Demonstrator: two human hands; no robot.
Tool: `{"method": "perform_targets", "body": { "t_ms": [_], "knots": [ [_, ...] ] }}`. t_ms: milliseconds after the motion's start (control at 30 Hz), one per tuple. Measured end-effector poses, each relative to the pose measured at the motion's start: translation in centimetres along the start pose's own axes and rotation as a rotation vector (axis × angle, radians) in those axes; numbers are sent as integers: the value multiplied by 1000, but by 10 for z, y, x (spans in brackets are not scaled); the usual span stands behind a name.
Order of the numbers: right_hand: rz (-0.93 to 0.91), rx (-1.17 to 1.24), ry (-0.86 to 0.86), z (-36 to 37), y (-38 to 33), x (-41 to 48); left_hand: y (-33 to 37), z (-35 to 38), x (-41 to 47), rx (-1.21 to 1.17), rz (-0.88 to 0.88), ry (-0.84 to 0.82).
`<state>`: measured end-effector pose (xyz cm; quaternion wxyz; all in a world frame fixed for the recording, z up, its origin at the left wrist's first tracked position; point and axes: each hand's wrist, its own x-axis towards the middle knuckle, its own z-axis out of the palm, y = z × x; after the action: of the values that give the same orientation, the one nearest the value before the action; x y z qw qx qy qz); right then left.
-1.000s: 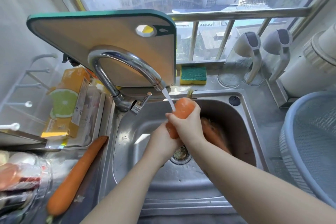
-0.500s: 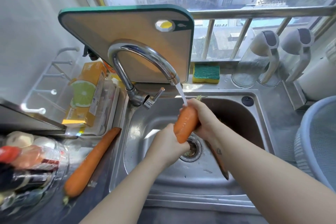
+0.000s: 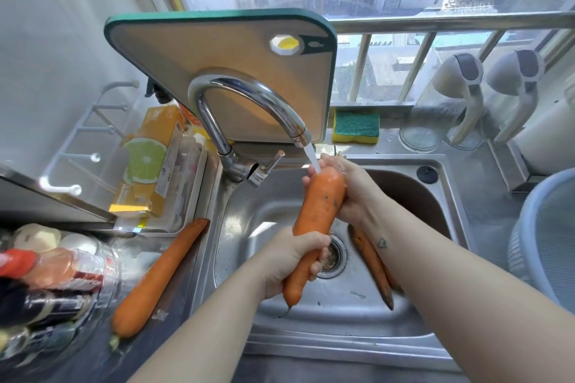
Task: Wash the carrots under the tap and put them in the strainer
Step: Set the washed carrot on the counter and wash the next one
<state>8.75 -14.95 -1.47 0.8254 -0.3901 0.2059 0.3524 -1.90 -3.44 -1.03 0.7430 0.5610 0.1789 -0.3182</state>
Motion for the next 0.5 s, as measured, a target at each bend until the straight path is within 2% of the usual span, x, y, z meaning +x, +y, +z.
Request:
{"method": "perform_targets", "body": {
  "t_ms": [167,300,400,500],
  "knots": [
    [-50,-110,177,5,-2,-2,-2,3,9,413,112,313],
    [-144,-188,450,-1,9,6,-6,10,13,736,176,482],
    [-273,-368,523,-4,20,6,-1,3,14,608,132,360],
    [-352,-467,404,-4,28,-3,7,-10,9,361,11,146]
  ]
}}
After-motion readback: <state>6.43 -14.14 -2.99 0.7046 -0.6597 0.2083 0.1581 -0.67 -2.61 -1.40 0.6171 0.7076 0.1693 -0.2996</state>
